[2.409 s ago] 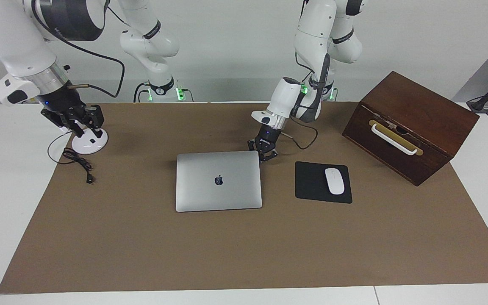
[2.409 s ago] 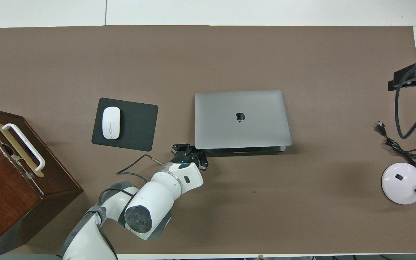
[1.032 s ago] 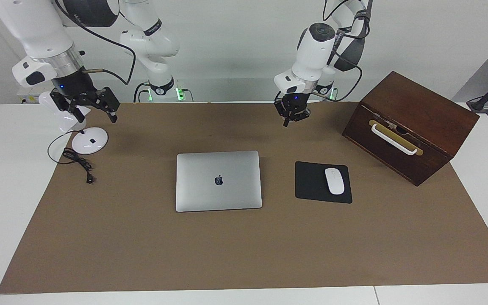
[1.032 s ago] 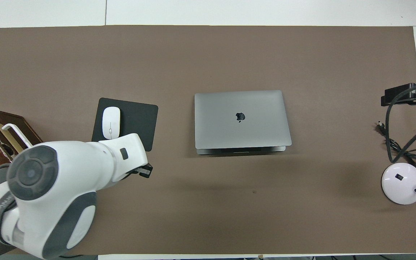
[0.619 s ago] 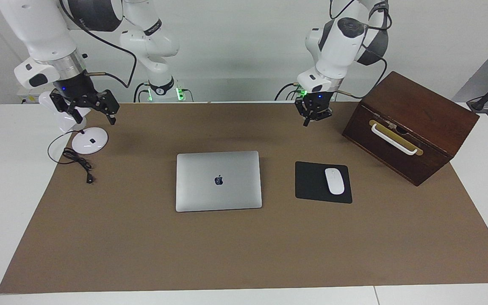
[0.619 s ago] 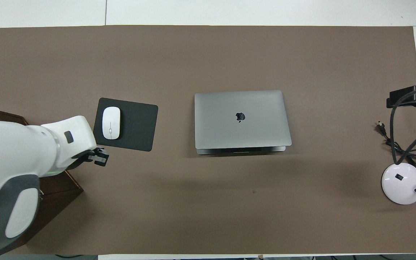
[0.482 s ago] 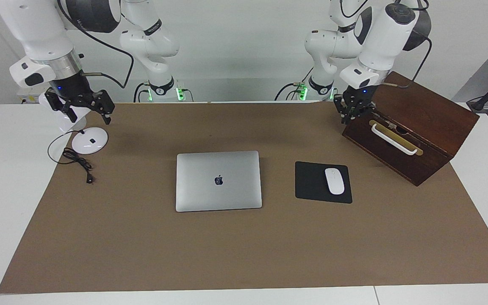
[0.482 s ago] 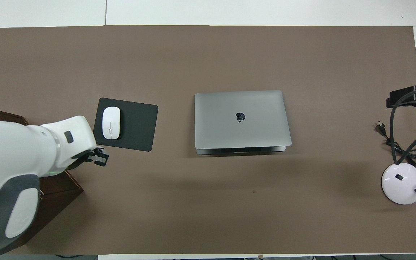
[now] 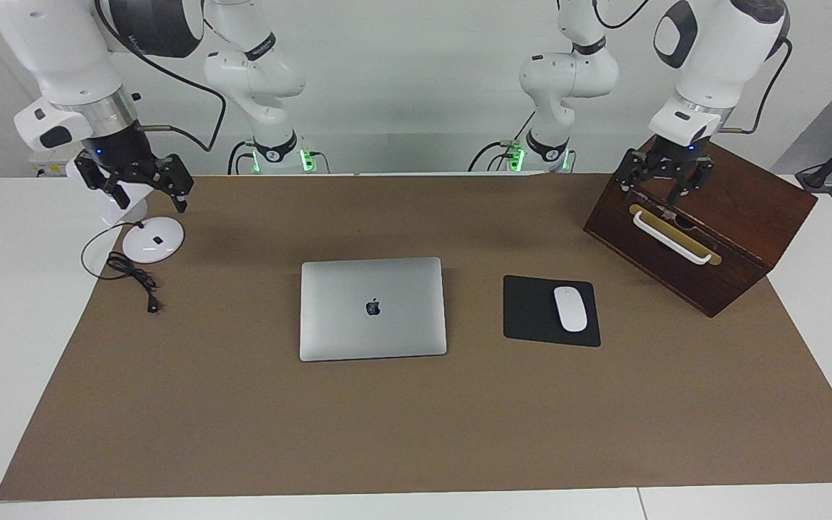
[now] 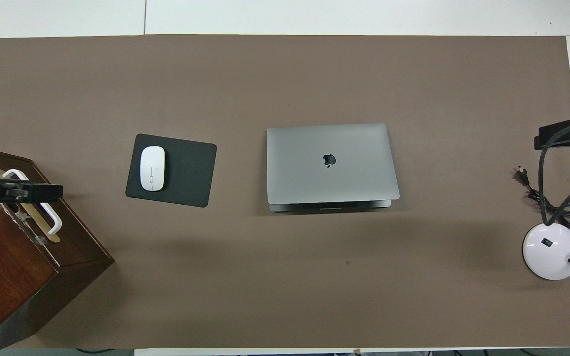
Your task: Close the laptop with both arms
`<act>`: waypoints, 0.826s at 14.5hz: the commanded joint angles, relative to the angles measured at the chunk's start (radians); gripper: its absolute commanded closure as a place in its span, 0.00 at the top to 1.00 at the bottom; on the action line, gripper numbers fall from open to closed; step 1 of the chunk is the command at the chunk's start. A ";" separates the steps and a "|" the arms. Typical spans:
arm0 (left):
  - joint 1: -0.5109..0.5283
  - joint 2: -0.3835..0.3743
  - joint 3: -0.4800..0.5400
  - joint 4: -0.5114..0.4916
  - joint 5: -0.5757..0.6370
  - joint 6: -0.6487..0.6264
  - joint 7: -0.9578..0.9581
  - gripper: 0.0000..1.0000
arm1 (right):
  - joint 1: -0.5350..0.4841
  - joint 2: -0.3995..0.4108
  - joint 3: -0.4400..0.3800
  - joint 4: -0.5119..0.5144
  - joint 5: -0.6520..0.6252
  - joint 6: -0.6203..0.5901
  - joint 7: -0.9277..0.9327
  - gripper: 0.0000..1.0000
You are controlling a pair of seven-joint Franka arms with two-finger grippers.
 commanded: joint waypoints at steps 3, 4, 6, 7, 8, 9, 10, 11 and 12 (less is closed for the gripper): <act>0.039 0.054 -0.013 0.113 0.014 -0.028 -0.082 1.00 | -0.012 -0.035 0.009 -0.051 -0.009 0.024 -0.021 1.00; 0.037 0.077 -0.014 0.150 0.014 -0.050 -0.082 1.00 | -0.010 -0.035 0.009 -0.051 -0.009 0.026 -0.021 1.00; 0.036 0.120 -0.014 0.232 0.013 -0.090 -0.080 1.00 | -0.009 -0.035 0.009 -0.052 -0.009 0.027 -0.018 1.00; 0.037 0.139 -0.014 0.273 0.011 -0.120 -0.080 1.00 | -0.007 -0.035 0.009 -0.052 -0.009 0.027 -0.018 1.00; 0.039 0.169 -0.014 0.322 0.011 -0.159 -0.082 1.00 | -0.006 -0.035 0.009 -0.052 -0.008 0.027 -0.016 1.00; 0.040 0.202 -0.014 0.376 0.010 -0.204 -0.080 1.00 | -0.006 -0.035 0.009 -0.051 -0.009 0.027 -0.018 1.00; 0.036 0.237 -0.014 0.420 0.010 -0.243 -0.080 1.00 | -0.006 -0.035 0.009 -0.051 -0.009 0.027 -0.021 1.00; 0.032 0.249 -0.014 0.431 0.010 -0.260 -0.080 1.00 | -0.007 -0.035 0.009 -0.051 -0.009 0.027 -0.021 1.00; 0.032 0.251 -0.014 0.422 0.010 -0.262 -0.080 1.00 | -0.007 -0.035 0.009 -0.051 -0.009 0.026 -0.021 1.00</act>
